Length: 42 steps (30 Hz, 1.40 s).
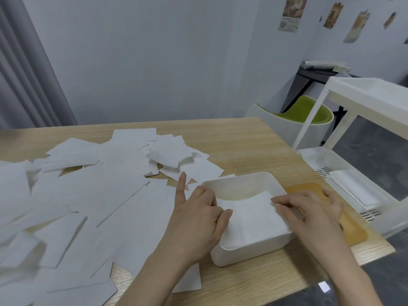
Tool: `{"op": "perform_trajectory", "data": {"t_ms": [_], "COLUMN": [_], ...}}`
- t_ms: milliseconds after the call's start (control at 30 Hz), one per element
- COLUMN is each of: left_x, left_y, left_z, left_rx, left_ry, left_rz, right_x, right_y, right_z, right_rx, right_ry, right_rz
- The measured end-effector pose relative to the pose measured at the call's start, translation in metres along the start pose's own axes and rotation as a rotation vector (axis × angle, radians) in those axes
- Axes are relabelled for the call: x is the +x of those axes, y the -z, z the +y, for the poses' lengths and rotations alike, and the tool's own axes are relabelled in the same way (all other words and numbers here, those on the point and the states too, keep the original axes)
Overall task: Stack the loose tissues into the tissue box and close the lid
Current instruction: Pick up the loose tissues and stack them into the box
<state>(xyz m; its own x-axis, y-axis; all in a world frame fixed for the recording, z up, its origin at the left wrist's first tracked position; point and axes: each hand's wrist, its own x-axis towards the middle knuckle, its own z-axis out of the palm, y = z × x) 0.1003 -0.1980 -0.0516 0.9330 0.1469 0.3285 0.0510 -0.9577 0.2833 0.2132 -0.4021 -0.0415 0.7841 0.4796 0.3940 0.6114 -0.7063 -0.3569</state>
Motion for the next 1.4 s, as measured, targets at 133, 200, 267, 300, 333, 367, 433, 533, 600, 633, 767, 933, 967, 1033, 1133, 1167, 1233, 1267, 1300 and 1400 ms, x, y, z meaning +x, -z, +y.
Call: {"op": "perform_trajectory", "data": {"t_ms": [133,200,267,300,333,367,433,533,600,633,767,933,967,1033,1133,1167,1233,1267,1300,1400], "left_x": [0.0,-0.001,-0.001,-0.001,-0.001,-0.001,-0.002,-0.003,-0.005,-0.008,-0.022,-0.047,-0.052,-0.063,-0.079,-0.084,-0.094,-0.099,-0.104,-0.114], "left_y": [-0.007,-0.008,-0.009,-0.008,-0.008,-0.008,-0.007,-0.007,-0.009,-0.01,-0.01,-0.002,0.001,0.007,0.018,0.021,0.022,0.021,0.018,0.007], "left_z": [-0.003,-0.003,-0.004,-0.005,-0.006,-0.006,-0.008,-0.009,-0.01,-0.011,-0.017,-0.04,-0.047,-0.062,-0.085,-0.093,-0.108,-0.115,-0.122,-0.135], "left_rx": [-0.048,-0.07,-0.095,-0.107,-0.114,-0.114,-0.105,-0.121,-0.178,-0.227,-0.441,-0.572,-0.569,-0.554,-0.568,-0.565,-0.516,-0.464,-0.4,-0.243], "left_ry": [-0.004,-0.004,-0.012,-0.018,-0.022,-0.027,-0.044,-0.07,-0.081,-0.08,0.005,0.174,0.209,0.27,0.338,0.348,0.365,0.372,0.373,0.359], "left_rz": [0.073,0.074,0.078,0.088,0.089,0.084,0.07,0.066,0.088,0.115,0.25,0.348,0.346,0.335,0.347,0.346,0.33,0.317,0.298,0.225], "right_x": [0.0,0.0,-0.001,-0.001,-0.002,-0.003,-0.003,-0.004,-0.004,-0.005,-0.009,-0.018,-0.02,-0.025,-0.036,-0.039,-0.045,-0.046,-0.047,-0.045], "right_y": [-0.001,0.0,0.0,0.001,0.0,0.0,0.0,0.001,0.002,0.003,0.006,-0.002,-0.005,-0.012,-0.031,-0.04,-0.059,-0.068,-0.077,-0.098], "right_z": [0.002,0.002,0.001,0.0,0.0,0.0,0.0,0.0,0.0,-0.002,-0.022,-0.072,-0.085,-0.112,-0.15,-0.16,-0.173,-0.177,-0.178,-0.175], "right_rx": [-0.007,-0.001,0.009,0.017,0.024,0.03,0.037,0.032,0.032,0.038,0.093,0.274,0.329,0.446,0.587,0.6,0.615,0.617,0.606,0.486], "right_ry": [0.015,0.026,0.033,0.033,0.033,0.034,0.028,0.016,0.013,0.016,-0.002,0.091,0.116,0.164,0.23,0.248,0.246,0.23,0.211,0.145], "right_rz": [0.006,0.011,0.021,0.026,0.032,0.039,0.043,0.027,0.021,0.027,0.099,0.13,0.125,0.108,0.033,-0.009,-0.113,-0.163,-0.204,-0.274]}}
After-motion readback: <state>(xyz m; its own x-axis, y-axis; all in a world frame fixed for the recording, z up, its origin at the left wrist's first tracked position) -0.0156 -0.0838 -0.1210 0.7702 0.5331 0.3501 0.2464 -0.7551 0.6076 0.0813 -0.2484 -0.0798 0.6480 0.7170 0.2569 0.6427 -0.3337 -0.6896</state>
